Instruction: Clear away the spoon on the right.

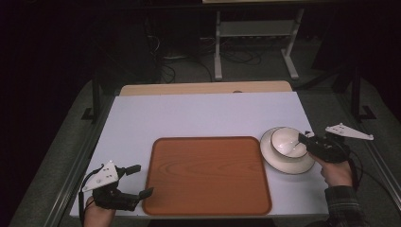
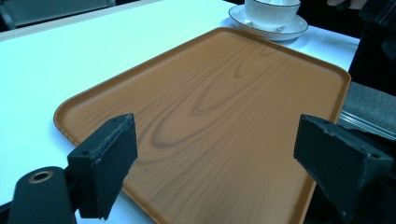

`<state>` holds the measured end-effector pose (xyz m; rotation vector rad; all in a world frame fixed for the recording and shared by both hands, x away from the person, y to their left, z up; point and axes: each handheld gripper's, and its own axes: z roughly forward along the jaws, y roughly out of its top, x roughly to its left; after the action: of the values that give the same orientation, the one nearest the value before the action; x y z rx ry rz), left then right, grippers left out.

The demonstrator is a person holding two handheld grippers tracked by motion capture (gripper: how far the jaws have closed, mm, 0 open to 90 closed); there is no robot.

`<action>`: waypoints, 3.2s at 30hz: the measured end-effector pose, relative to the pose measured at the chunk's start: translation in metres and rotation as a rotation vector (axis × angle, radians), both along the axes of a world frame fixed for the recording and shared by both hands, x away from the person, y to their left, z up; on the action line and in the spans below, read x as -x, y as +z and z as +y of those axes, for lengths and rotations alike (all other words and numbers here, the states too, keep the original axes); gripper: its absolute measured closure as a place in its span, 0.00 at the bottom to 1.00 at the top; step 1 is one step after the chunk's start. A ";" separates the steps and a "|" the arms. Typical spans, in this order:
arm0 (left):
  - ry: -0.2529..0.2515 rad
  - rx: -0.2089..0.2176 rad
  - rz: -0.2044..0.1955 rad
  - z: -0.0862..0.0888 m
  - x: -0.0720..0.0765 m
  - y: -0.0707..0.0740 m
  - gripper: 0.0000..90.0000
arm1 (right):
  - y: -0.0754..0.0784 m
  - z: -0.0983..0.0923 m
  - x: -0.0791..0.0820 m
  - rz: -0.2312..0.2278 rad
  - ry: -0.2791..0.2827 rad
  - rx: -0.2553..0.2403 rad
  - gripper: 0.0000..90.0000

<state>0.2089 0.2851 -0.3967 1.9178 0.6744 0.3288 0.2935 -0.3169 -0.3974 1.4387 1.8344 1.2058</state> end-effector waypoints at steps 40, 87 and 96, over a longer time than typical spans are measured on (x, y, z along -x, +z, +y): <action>0.002 0.002 -0.005 0.001 0.000 0.000 0.14 | 0.027 0.006 -0.010 -0.064 0.072 0.022 0.93; 0.001 0.005 -0.006 0.002 0.001 0.001 0.14 | 0.073 0.087 0.016 -0.078 0.465 0.082 0.93; -0.001 0.004 -0.007 0.002 0.001 0.001 0.15 | 0.060 0.107 0.015 -0.032 0.536 0.113 0.93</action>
<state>0.2082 0.2867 -0.3960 1.9123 0.6693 0.3337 0.2789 -0.2097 -0.3369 0.8816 2.3063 1.3247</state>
